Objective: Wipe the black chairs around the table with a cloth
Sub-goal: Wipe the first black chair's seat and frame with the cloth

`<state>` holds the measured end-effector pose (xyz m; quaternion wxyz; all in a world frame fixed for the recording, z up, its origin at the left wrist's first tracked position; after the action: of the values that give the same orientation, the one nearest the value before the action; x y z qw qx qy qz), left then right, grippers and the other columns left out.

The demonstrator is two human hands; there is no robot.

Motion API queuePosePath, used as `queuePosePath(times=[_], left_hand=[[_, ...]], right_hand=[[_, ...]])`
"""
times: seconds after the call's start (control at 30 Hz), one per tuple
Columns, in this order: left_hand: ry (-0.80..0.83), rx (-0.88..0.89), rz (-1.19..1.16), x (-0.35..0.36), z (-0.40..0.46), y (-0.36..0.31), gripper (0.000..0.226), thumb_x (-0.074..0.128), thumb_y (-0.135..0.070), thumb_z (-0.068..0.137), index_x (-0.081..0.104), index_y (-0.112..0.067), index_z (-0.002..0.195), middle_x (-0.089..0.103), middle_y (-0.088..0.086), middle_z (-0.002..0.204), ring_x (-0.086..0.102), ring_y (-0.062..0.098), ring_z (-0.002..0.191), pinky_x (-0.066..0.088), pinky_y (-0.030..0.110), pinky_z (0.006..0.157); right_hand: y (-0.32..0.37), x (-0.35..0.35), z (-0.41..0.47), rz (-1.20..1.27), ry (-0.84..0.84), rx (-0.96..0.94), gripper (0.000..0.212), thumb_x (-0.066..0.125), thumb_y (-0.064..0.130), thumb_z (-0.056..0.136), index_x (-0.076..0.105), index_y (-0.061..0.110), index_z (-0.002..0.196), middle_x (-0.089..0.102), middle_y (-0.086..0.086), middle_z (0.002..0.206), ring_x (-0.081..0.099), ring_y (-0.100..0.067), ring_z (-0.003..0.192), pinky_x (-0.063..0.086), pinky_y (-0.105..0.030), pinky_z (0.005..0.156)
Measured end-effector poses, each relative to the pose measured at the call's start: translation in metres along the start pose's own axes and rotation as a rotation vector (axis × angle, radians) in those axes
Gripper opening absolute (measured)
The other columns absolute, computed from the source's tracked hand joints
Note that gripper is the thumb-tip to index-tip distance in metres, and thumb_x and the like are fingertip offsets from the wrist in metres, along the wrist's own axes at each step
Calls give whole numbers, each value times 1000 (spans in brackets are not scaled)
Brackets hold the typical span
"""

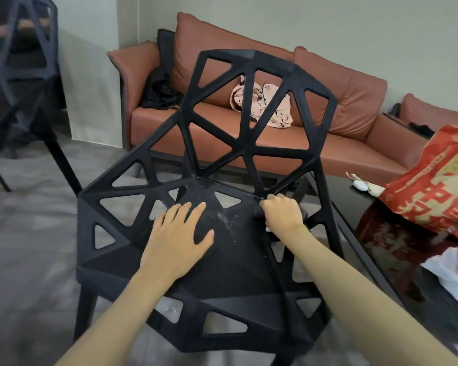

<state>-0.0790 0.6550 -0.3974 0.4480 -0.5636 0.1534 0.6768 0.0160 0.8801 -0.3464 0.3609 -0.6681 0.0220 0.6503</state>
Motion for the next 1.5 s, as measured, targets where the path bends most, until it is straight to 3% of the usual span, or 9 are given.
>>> queuePosePath(times=[0.13,0.3,0.5,0.63,0.9,1.03,1.23,1.33,1.5], left_hand=[[-14,-10,-11,-1,0,3,78,23,-71,94,31,-33,161,41,0,162,32,22,151,30,45,120],[-23,-14,-19,-3,-2,2,78,22,-70,94,32,-31,160,42,1,161,34,23,150,31,46,120],[-36,-8,-18,-7,-1,-2,77,23,-67,94,33,-30,160,45,-2,157,36,20,147,34,42,117],[-48,-12,-22,-7,0,0,77,24,-66,93,34,-28,159,47,-1,154,38,20,145,36,42,115],[-55,-15,-54,-11,-2,-2,66,45,-56,100,39,-24,158,53,2,148,44,22,141,38,43,113],[-42,-29,-35,-8,-2,-1,67,46,-56,100,36,-25,158,51,4,149,43,25,141,37,44,114],[-43,-28,-46,-11,-4,-2,67,45,-55,100,36,-24,159,50,6,150,40,26,143,36,45,113],[-44,-21,-51,-13,-4,-2,66,46,-54,101,36,-23,158,50,5,149,41,25,142,36,44,112],[-50,-20,-61,-12,-4,-2,65,48,-52,100,39,-22,157,53,5,145,44,26,139,39,45,110]], right_hand=[[-14,1,10,134,-26,127,23,63,11,92,70,20,113,67,-5,110,63,-32,109,52,-43,80],[-13,13,1,55,168,-3,15,63,11,90,66,23,99,66,-6,110,66,-36,105,44,-39,71],[-22,5,24,233,-96,165,19,63,14,92,70,22,108,62,-4,108,66,-34,100,49,-41,72],[-5,15,34,150,16,80,23,64,15,94,70,20,116,62,-6,116,63,-35,108,50,-43,77],[2,4,-73,341,411,-237,22,62,16,80,61,31,96,63,1,110,63,-30,105,49,-38,79],[1,-3,-80,278,304,-145,23,62,18,85,55,39,93,61,2,114,63,-32,104,39,-35,73],[4,-2,-17,164,49,56,20,64,15,93,65,22,112,63,-6,117,67,-34,106,45,-40,73],[4,4,-18,215,82,25,23,64,13,92,70,23,112,67,-7,117,67,-35,105,45,-38,73],[-1,-6,-92,323,250,-101,21,60,16,82,66,34,91,65,0,102,64,-33,97,41,-34,71]])
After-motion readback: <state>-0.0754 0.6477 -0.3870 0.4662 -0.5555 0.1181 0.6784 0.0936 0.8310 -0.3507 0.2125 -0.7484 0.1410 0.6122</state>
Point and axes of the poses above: each hand's wrist, its own z-axis towards the middle knuckle, its own x-axis out of the palm, y = z × x, the point moved 8 cm from there along z, towards the middle knuckle
